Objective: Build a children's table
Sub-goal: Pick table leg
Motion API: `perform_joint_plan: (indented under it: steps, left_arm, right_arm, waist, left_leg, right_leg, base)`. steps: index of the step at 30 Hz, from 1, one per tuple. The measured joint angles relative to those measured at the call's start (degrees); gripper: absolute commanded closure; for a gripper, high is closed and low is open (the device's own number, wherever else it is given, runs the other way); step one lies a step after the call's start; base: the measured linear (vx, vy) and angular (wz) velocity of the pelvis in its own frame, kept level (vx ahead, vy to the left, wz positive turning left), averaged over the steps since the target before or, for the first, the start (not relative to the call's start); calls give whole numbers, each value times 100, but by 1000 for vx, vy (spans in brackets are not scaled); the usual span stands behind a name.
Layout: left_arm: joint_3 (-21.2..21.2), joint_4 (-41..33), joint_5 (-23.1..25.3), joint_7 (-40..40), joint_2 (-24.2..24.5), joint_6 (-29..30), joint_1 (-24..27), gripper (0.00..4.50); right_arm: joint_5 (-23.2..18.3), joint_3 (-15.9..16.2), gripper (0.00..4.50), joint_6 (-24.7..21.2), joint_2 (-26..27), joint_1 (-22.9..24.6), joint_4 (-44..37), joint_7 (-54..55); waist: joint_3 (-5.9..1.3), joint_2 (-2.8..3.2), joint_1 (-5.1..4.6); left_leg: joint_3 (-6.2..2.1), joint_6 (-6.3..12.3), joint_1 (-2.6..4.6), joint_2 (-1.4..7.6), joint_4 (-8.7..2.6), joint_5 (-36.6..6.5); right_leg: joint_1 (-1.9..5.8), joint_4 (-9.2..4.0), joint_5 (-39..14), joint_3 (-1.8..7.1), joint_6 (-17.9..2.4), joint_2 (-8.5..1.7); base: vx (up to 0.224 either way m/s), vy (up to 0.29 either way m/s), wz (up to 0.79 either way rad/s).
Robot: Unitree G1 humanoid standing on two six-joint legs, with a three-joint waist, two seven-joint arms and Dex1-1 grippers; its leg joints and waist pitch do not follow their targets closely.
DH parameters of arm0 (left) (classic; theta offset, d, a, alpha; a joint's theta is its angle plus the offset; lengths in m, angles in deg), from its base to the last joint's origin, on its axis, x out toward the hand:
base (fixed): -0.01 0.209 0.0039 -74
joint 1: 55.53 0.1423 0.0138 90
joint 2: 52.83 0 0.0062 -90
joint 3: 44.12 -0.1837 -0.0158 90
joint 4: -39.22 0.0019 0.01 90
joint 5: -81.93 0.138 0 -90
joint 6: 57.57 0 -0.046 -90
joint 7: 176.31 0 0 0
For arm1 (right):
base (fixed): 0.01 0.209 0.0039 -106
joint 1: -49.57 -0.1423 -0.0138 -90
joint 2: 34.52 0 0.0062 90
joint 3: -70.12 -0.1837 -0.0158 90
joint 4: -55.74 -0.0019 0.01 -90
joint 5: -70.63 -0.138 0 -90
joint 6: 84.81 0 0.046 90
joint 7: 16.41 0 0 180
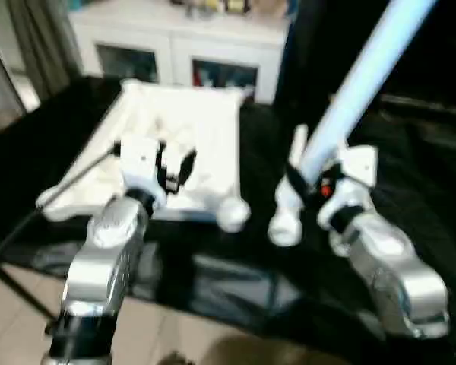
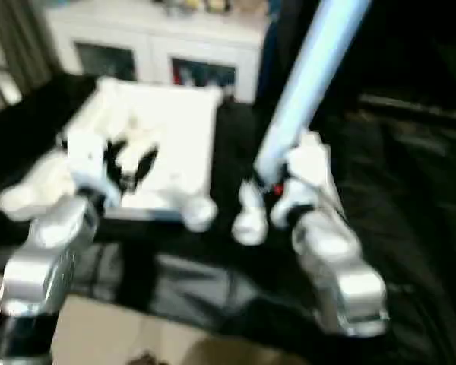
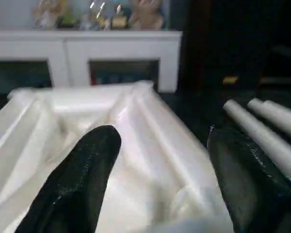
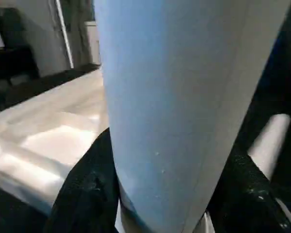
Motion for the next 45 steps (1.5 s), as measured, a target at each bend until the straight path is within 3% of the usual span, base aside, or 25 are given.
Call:
perform_joint_plan:
  steps: [1,2,3,5,7,8,9,10,11,13,17,19,21,24,27,31,33,34,36,37,38,39,41,43,45]
  left_arm:
    - [-15,-2,-1,1,-11,23,33,113]
    - [36,-8,2,27,23,31,97,113]
    - [81,-3,7,68,31,37,97,113]
    - [218,-24,19,176,23,35,37,113]
    - [229,-105,24,183,16,27,-23,113]
    - [199,-111,55,198,-43,51,-56,113]
    - [32,-111,130,213,-69,52,-83,113]
    - [-123,-134,239,232,-37,41,-90,113]
    - [-186,-134,377,250,49,22,-106,113]
    - [-183,-125,512,295,119,7,-132,113]
    - [12,-125,398,375,-35,-2,-132,113]
    - [81,-129,343,392,-85,11,-141,113]
    - [73,-93,322,431,-176,28,-185,113]
    - [92,-85,180,444,-283,6,-279,113]
    - [216,-85,163,445,-239,-20,-285,113]
    - [246,-96,139,420,-235,-23,-266,113]
    - [308,-103,132,421,-184,-20,-211,113]
    - [325,-95,132,421,-161,-17,-210,113]
    - [349,-102,129,419,-159,-20,-192,113]
    - [352,-112,128,417,-165,-22,-161,113]
    - [354,-131,129,413,-170,-26,-152,113]
    - [322,-132,127,403,-186,-27,-167,113]
    - [211,-182,117,366,-224,-40,-232,113]
    - [282,-159,118,367,-158,-41,-175,113]
    - [436,-101,121,373,-62,-40,-135,113]
  right_arm:
    - [-9,-6,259,-2,23,77,2,11]
    - [-41,-7,259,-14,158,92,28,52]
    - [-87,2,259,-15,250,87,24,79]
    - [-146,-13,259,-14,260,76,13,95]
    - [-149,-81,259,-10,230,53,-9,108]
    - [-148,-158,259,3,186,71,-19,113]
    - [-142,-238,259,2,176,120,-2,135]
    - [-131,-304,259,1,174,116,47,167]
    - [-131,-328,259,5,203,118,55,185]
    - [-132,-282,259,4,267,141,54,210]
    - [-155,-260,259,5,336,110,16,221]
    - [-163,-270,259,5,334,110,-24,234]
    - [-168,-362,259,11,296,166,-21,280]
    - [-153,-576,259,10,266,222,-18,388]
    - [-62,-551,259,11,229,219,-23,399]
    - [-25,-506,259,11,288,224,-33,420]
    - [-55,-430,259,11,385,171,-48,431]
    - [-78,-393,259,10,393,175,-75,427]
    - [-79,-388,259,10,377,165,-90,408]
    - [-78,-389,259,7,362,178,-95,402]
    - [-77,-405,259,6,318,174,-134,397]
    - [-76,-452,259,7,300,193,-151,398]
    - [-67,-570,259,4,274,224,-170,420]
    - [-66,-514,259,-16,343,208,-155,444]
    - [-82,-329,259,-30,421,147,-192,430]
  waist:
    - [4,-3,-58]
    - [1,-42,-115]
    - [15,-9,-151]
    - [-58,-122,-212]
    - [-151,-315,-198]
    - [-166,-348,-170]
    - [-143,-273,-53]
    - [-121,-192,53]
    - [-116,-70,65]
    - [-114,7,-53]
    - [-166,15,16]
    - [-218,-80,32]
    - [-210,-69,119]
    - [-209,-65,186]
    - [-192,-48,190]
    - [-112,70,67]
    - [-26,129,35]
    - [-4,114,91]
    - [26,-43,209]
    - [51,-119,278]
    - [47,-77,390]
    - [25,-43,434]
    - [-62,74,445]
    - [-83,33,352]
    - [-104,-18,333]
  left_leg:
    - [79,93,31,-35,-28,12]
    - [187,212,79,-115,-134,42]
    - [279,290,107,-181,-232,75]
    - [458,464,170,-371,-468,191]
    - [637,526,151,-634,-632,295]
    - [717,531,120,-752,-660,314]
    - [592,426,90,-760,-498,257]
    - [214,297,50,-712,-280,180]
    - [-7,102,43,-482,-263,57]
    - [-33,94,9,-381,-275,94]
    - [-138,151,-135,-285,-421,277]
    - [-135,136,-217,-282,-510,423]
    - [-57,167,-302,-262,-611,545]
    - [36,-22,-203,-211,-873,631]
    - [102,-120,-107,-116,-916,683]
    - [-203,-70,-190,-136,-905,640]
    - [-133,-90,-40,-30,-917,614]
    - [-30,-89,15,-26,-932,614]
    - [273,-80,205,-42,-921,604]
    - [388,-129,255,-22,-754,403]
    - [252,23,234,-41,-412,140]
    - [151,70,265,-86,-282,112]
    - [160,-73,412,-74,-673,218]
    - [190,-49,479,-94,-797,220]
    - [368,-84,618,-75,-825,102]
  right_leg:
    - [16,-53,-28,77,49,-2]
    - [-43,-42,-284,409,76,136]
    - [-192,228,-500,685,-52,234]
    - [-406,734,-549,988,-121,559]
    - [-416,493,-508,1092,-126,760]
    - [-408,449,-380,1290,-214,748]
    - [-405,391,-337,1333,-216,713]
    - [-400,385,-302,1337,-196,711]
    - [-373,367,-281,1207,-175,702]
    - [-357,271,-280,1341,-179,892]
    - [-423,807,-487,1600,-120,966]
    - [-366,474,-524,1728,-159,902]
    - [-406,417,-499,1732,105,884]
    - [-455,379,-457,1718,49,894]
    - [-424,363,-448,1682,36,904]
    - [-41,68,-503,991,31,682]
    - [79,138,-777,1041,11,773]
    - [94,363,-924,1153,-92,792]
    - [174,531,-933,1489,-9,783]
    - [186,515,-932,1538,12,758]
    - [268,483,-931,1590,14,768]
    - [282,426,-931,1592,20,783]
    - [279,271,-890,1593,41,895]
    - [215,216,-903,1625,-147,918]
    - [-104,637,-940,1598,-230,850]
  base:
    - [-16,244,49]
    - [-17,245,35]
    - [-17,245,35]
    - [-1,204,6]
    - [-1,169,-2]
    - [-13,133,8]
    - [-13,133,8]
    - [-7,139,-17]
    - [-19,137,-25]
    - [-19,121,-7]
    - [-21,8,10]
    - [-56,-105,3]
    - [-83,-155,-10]
    - [-88,-148,-5]
    - [-79,-62,-4]
    - [-43,29,33]
    - [5,14,38]
    - [21,-20,24]
    - [44,-58,21]
    - [79,-65,15]
    - [151,-1,-3]
    - [151,-1,-3]
    - [114,31,11]
    - [107,37,11]
    - [157,24,-28]
